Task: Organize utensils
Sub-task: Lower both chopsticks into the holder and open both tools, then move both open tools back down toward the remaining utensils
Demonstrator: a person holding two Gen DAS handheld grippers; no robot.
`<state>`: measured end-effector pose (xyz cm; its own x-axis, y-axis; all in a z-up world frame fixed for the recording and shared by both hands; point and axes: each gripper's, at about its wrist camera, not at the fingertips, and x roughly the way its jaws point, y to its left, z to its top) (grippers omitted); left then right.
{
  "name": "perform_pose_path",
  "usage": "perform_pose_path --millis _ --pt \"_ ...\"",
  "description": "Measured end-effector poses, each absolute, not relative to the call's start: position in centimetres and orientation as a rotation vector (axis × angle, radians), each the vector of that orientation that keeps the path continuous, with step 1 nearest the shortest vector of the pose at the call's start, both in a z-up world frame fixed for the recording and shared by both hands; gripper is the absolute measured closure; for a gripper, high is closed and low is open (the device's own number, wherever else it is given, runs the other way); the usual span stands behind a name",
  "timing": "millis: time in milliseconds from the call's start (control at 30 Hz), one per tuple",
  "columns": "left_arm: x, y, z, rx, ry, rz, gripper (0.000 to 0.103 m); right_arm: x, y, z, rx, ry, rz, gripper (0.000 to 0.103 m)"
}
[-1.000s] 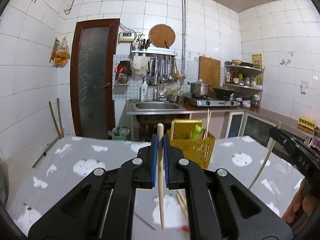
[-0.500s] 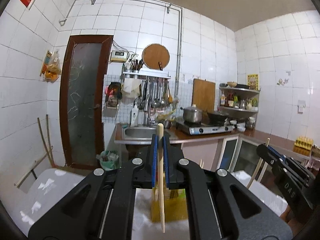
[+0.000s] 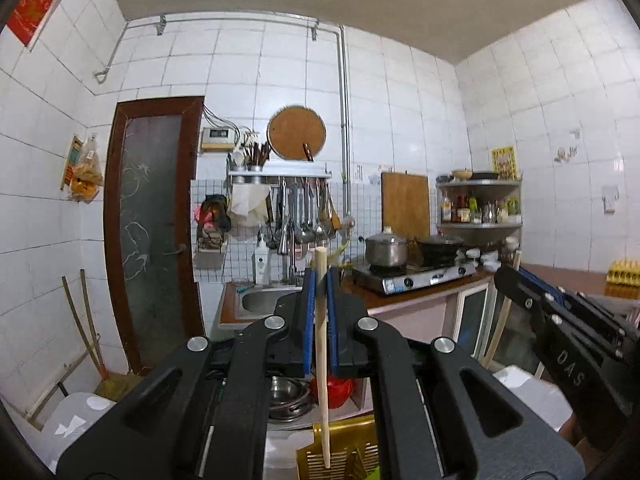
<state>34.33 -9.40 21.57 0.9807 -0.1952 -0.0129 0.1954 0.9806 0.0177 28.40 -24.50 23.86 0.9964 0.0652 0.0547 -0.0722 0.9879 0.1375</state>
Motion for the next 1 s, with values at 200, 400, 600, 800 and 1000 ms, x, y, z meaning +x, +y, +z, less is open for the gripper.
perform_pose_path --millis 200,400,600,800,1000 --pt "38.7 -9.3 16.6 -0.011 0.107 -0.191 0.098 31.6 -24.7 19.6 0.140 0.024 0.074 0.097" --pt "41.1 -8.9 12.4 0.002 0.219 -0.172 0.098 33.0 -24.9 15.8 0.144 0.118 0.085 0.097" --pt "39.0 -7.5 12.9 -0.009 0.246 -0.158 0.063 32.4 -25.4 14.4 0.144 0.216 0.046 0.095" --pt "32.9 -5.1 16.5 0.002 0.198 -0.134 0.027 28.5 -27.3 16.9 0.170 0.220 -0.015 0.051" --pt "26.1 -1.6 18.4 -0.009 0.185 -0.096 0.005 23.3 -27.9 18.6 0.167 0.232 -0.033 0.036"
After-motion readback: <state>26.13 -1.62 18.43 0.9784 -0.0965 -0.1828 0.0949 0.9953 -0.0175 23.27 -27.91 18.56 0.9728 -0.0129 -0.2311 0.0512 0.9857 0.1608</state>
